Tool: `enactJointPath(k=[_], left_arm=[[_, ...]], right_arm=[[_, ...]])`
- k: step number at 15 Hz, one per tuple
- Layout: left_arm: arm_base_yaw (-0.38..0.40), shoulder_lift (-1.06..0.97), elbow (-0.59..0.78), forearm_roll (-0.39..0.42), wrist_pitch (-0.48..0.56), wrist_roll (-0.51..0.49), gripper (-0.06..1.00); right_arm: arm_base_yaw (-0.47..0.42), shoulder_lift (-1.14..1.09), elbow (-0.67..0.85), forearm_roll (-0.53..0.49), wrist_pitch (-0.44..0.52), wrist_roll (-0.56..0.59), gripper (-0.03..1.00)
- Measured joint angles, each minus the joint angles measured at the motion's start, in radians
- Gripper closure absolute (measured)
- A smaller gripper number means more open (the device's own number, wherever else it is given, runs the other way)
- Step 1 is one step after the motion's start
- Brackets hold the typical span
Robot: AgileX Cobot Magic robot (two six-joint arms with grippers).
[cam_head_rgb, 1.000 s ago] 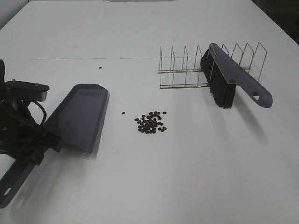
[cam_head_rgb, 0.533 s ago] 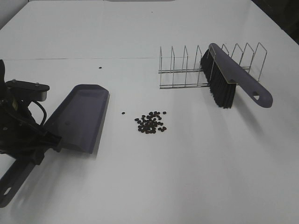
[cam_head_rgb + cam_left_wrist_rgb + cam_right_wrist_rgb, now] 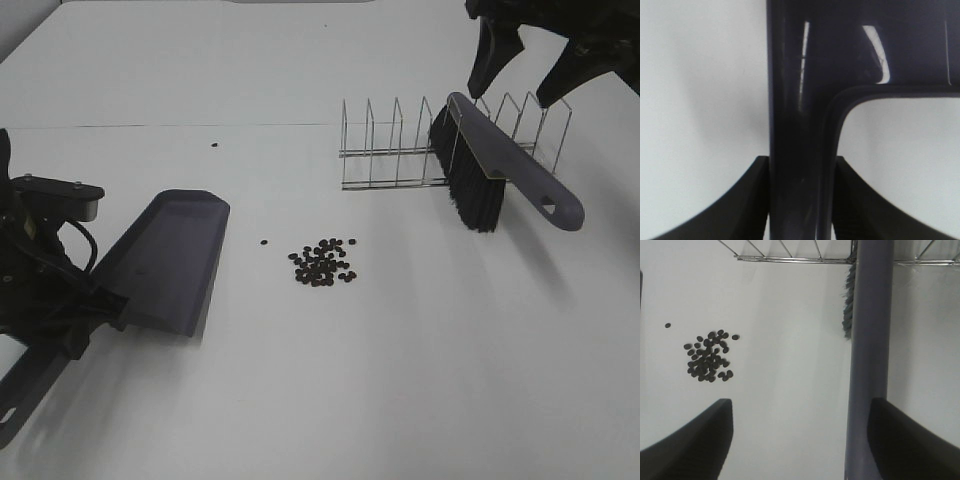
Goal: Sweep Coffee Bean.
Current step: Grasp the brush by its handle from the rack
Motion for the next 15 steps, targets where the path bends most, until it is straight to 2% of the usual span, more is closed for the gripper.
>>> enactJointPath(k=[6,8,15], left_arm=[[0.000,0.000,0.000,0.000,0.012,0.000,0.64],[0.000,0.000,0.000,0.000,0.012,0.000,0.64],[0.000,0.000,0.000,0.000,0.012,0.000,0.64]], right_arm=[[0.000,0.243,-0.216,-0.090,-0.002,-0.001,0.33],[0.000,0.266,-0.227,-0.127,-0.002,-0.001,0.33],[0.000,0.380,-0.229,-0.130,-0.002,-0.005,0.34]])
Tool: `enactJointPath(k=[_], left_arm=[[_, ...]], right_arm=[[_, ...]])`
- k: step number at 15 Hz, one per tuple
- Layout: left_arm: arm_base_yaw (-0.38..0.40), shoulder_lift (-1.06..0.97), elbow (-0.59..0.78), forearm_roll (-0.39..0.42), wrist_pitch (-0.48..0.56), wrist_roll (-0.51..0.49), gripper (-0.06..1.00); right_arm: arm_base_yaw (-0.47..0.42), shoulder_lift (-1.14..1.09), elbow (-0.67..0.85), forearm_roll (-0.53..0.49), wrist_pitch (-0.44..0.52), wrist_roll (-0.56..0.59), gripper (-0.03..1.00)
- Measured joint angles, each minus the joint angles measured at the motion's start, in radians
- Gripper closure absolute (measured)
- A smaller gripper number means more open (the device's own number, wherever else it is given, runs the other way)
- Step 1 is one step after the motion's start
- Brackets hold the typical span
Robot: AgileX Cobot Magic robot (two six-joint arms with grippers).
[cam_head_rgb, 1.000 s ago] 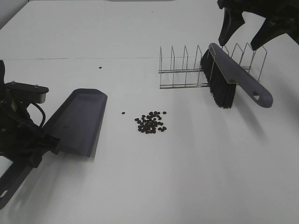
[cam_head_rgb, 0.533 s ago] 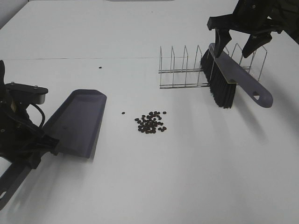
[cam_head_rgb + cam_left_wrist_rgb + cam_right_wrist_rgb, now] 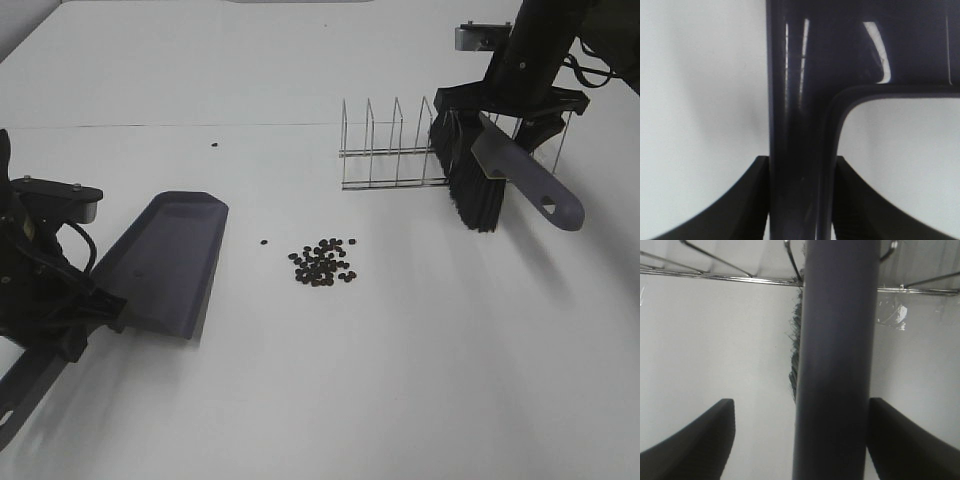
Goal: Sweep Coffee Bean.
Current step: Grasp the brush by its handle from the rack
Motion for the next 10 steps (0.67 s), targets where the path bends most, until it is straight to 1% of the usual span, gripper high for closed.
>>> enactJointPath(k=[4,7,8,9,10], left_arm=[[0.000,0.000,0.000,0.000,0.000,0.000,0.64],[0.000,0.000,0.000,0.000,0.001,0.000,0.64],[0.000,0.000,0.000,0.000,0.001,0.000,0.64],[0.000,0.000,0.000,0.000,0.001,0.000,0.64],[0.000,0.000,0.000,0.000,0.001,0.000,0.64]], right_arm=[[0.000,0.045,0.000,0.010,0.000,-0.007,0.34],[0.000,0.047,0.000,0.018,0.000,-0.014,0.37],[0.000,0.047,0.000,0.018,0.000,-0.014,0.38],[0.000,0.047,0.000,0.018,0.000,-0.014,0.42],[0.000,0.047,0.000,0.018,0.000,-0.014,0.50]])
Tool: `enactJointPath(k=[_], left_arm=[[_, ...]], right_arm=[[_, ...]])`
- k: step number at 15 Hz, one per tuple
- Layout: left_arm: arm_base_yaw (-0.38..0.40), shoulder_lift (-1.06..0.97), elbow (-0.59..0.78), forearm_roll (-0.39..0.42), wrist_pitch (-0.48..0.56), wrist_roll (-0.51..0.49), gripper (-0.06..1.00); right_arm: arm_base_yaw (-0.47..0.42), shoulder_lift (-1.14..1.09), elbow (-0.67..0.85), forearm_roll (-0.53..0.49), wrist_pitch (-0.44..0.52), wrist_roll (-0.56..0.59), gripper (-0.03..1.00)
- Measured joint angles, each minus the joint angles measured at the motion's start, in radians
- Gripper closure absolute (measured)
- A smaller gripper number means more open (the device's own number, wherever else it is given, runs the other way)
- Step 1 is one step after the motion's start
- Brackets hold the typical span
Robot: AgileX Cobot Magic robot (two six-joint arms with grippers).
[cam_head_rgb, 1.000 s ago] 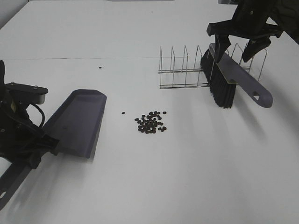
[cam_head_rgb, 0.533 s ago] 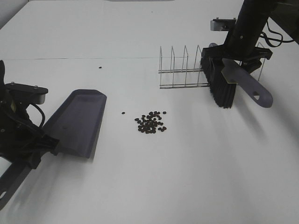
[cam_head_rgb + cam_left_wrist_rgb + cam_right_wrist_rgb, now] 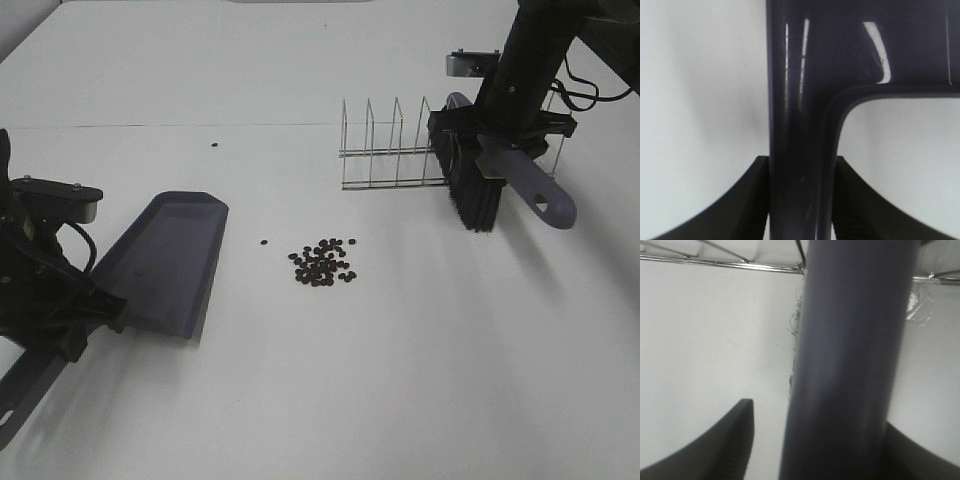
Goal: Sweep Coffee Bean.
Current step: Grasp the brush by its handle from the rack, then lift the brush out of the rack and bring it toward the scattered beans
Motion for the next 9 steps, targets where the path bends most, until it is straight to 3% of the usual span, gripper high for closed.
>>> enactJointPath(k=[1,2,9], left_arm=[[0.000,0.000,0.000,0.000,0.000,0.000,0.64],[0.000,0.000,0.000,0.000,0.000,0.000,0.64],[0.000,0.000,0.000,0.015,-0.010,0.000,0.64]], right_arm=[[0.000,0.000,0.000,-0.006,0.000,0.007,0.63],[-0.002,0.001,0.000,-0.033,0.001,0.016,0.67],[-0.003,-0.057,0.048,-0.038,0.000,0.021,0.67]])
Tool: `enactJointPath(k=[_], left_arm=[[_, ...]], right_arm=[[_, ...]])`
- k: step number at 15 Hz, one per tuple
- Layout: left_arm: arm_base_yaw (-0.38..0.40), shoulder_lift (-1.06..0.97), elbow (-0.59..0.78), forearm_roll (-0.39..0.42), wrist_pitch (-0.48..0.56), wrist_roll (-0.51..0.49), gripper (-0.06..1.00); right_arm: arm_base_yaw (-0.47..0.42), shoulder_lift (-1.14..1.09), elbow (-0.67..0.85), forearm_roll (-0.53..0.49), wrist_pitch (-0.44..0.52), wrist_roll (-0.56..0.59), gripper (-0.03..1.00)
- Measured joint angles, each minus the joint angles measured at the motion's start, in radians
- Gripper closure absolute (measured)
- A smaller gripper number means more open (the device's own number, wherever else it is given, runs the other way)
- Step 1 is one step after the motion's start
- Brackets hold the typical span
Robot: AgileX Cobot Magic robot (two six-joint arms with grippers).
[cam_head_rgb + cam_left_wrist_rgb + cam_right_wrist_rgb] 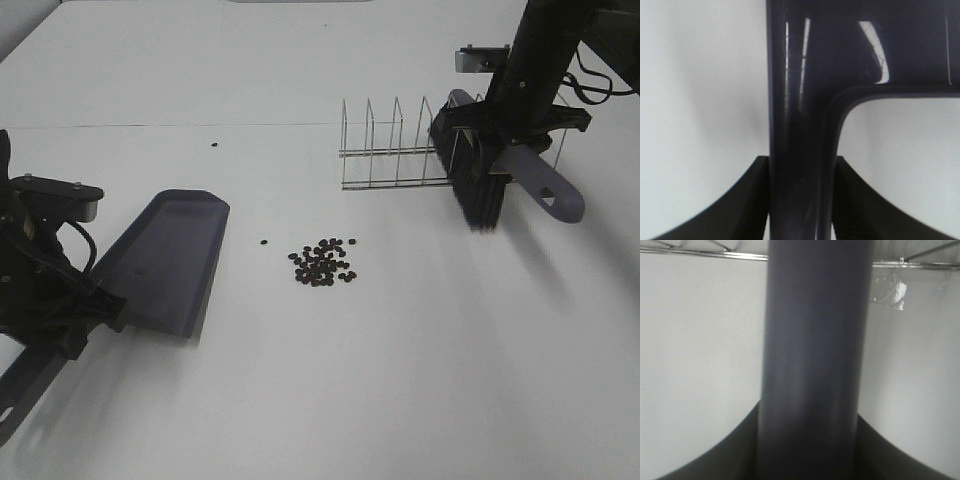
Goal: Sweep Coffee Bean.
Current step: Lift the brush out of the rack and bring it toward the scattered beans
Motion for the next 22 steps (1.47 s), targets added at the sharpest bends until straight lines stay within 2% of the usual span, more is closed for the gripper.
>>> enactJointPath(k=[5,10,13,17,22], left_arm=[[0.000,0.012,0.000,0.040,-0.032,-0.015,0.64],[0.000,0.087,0.000,0.050,-0.086,-0.018,0.64],[0.000,0.120,-0.001,0.055,-0.105,-0.006,0.64],[0.000,0.138,-0.006,0.064,-0.102,-0.006,0.63],[-0.038,0.145,-0.007,0.100,-0.106,-0.003,0.63]], right_arm=[[0.017,-0.268,0.167,-0.017,0.003,0.040,0.67],[0.190,-0.429,0.324,-0.191,0.006,0.179,0.67],[0.252,-0.437,0.422,-0.266,0.006,0.266,0.67],[0.260,-0.436,0.594,-0.312,-0.046,0.377,0.67],[0.260,-0.414,0.613,-0.424,-0.105,0.435,0.67]])
